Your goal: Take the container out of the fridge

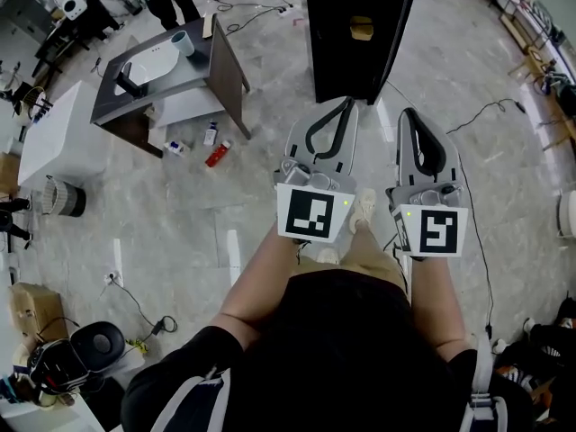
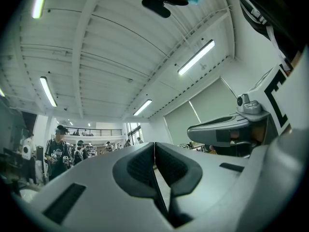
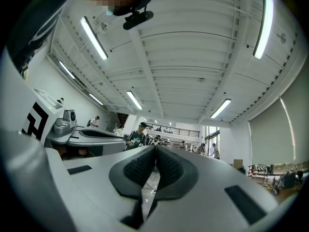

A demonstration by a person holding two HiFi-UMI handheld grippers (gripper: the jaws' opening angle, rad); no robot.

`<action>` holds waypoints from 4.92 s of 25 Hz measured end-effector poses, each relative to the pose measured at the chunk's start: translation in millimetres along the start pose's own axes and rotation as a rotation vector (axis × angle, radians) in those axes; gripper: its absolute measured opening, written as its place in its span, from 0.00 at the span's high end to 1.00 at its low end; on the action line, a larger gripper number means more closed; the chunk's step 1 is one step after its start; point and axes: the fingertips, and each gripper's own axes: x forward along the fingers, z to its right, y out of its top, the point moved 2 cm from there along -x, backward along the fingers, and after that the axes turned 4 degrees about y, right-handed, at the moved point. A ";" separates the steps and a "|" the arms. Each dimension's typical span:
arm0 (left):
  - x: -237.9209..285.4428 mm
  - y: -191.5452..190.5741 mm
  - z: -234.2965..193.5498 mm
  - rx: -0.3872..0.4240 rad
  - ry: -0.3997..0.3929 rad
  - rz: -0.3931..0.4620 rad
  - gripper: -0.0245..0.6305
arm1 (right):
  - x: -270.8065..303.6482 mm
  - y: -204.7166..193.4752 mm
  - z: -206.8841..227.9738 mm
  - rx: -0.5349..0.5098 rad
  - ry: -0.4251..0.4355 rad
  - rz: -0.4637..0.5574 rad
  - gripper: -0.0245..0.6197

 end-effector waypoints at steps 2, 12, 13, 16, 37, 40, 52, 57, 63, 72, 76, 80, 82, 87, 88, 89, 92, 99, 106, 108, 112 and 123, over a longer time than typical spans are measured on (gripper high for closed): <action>8.6 -5.5 -6.3 0.002 0.000 -0.005 0.93 | 12.4 -3.7 3.1 0.006 0.002 0.007 0.90; 69.0 -47.6 -38.8 0.037 0.010 -0.014 0.93 | 94.3 -37.8 20.8 0.006 0.071 0.045 0.90; 78.9 -52.6 -43.4 0.038 0.017 -0.017 0.93 | 105.2 -42.3 24.9 0.004 0.081 0.047 0.90; 113.6 -73.5 -57.0 0.038 0.044 -0.025 0.93 | 140.2 -60.8 41.4 0.000 0.112 0.054 0.90; 429.6 -188.3 -125.5 0.052 0.092 -0.142 0.93 | 402.7 -169.1 244.7 0.083 0.201 0.048 0.90; 455.4 -200.9 -131.6 0.049 0.089 -0.156 0.93 | 427.4 -182.7 262.6 0.110 0.192 0.039 0.90; 510.7 -240.6 -160.0 0.033 0.106 -0.185 0.93 | 492.0 -216.9 285.8 0.139 0.233 0.025 0.90; 532.6 -254.2 -174.4 0.028 0.126 -0.194 0.93 | 518.2 -226.3 298.0 0.134 0.260 0.033 0.90; 553.4 -271.7 -189.8 0.041 0.154 -0.217 0.93 | 545.4 -242.6 315.2 0.124 0.267 0.029 0.90; 575.6 -279.0 -193.9 0.053 0.144 -0.223 0.93 | 564.2 -255.6 331.1 0.149 0.260 0.037 0.90; 579.6 -282.5 -192.7 0.077 0.133 -0.232 0.93 | 567.2 -261.1 334.1 0.144 0.259 0.029 0.90; 581.7 -278.9 -191.6 0.073 0.140 -0.208 0.93 | 564.4 -261.2 340.0 0.135 0.254 0.027 0.90; 584.3 -279.4 -189.1 0.079 0.129 -0.203 0.93 | 561.9 -260.2 342.9 0.127 0.252 0.026 0.90; 588.5 -285.0 -187.5 0.051 0.113 -0.194 0.93 | 557.8 -267.0 345.0 0.114 0.243 -0.002 0.90; 589.4 -287.5 -187.9 0.050 0.107 -0.196 0.93 | 558.4 -269.5 344.3 0.118 0.245 -0.010 0.90; 589.8 -290.7 -188.5 0.051 0.099 -0.200 0.93 | 558.7 -272.0 342.7 0.121 0.250 -0.019 0.90; 588.7 -304.7 -192.7 0.046 0.079 -0.216 0.93 | 560.0 -281.0 336.6 0.120 0.252 -0.050 0.90; 589.5 -347.0 -222.4 -0.016 0.042 -0.235 0.93 | 594.6 -309.5 312.0 0.093 0.247 -0.145 0.90; 595.2 -371.9 -249.7 -0.052 0.011 -0.236 0.93 | 630.0 -337.5 282.1 -0.010 0.251 -0.249 0.90; 595.5 -376.2 -257.1 -0.063 0.008 -0.230 0.93 | 633.0 -353.8 275.9 -0.051 0.272 -0.310 0.90; 599.5 -388.3 -263.7 -0.082 -0.014 -0.227 0.93 | 637.5 -395.0 271.6 -0.132 0.297 -0.476 0.88; 636.0 -433.3 -275.1 -0.115 0.015 -0.288 0.93 | 675.7 -538.2 271.4 -0.420 0.503 -0.782 0.70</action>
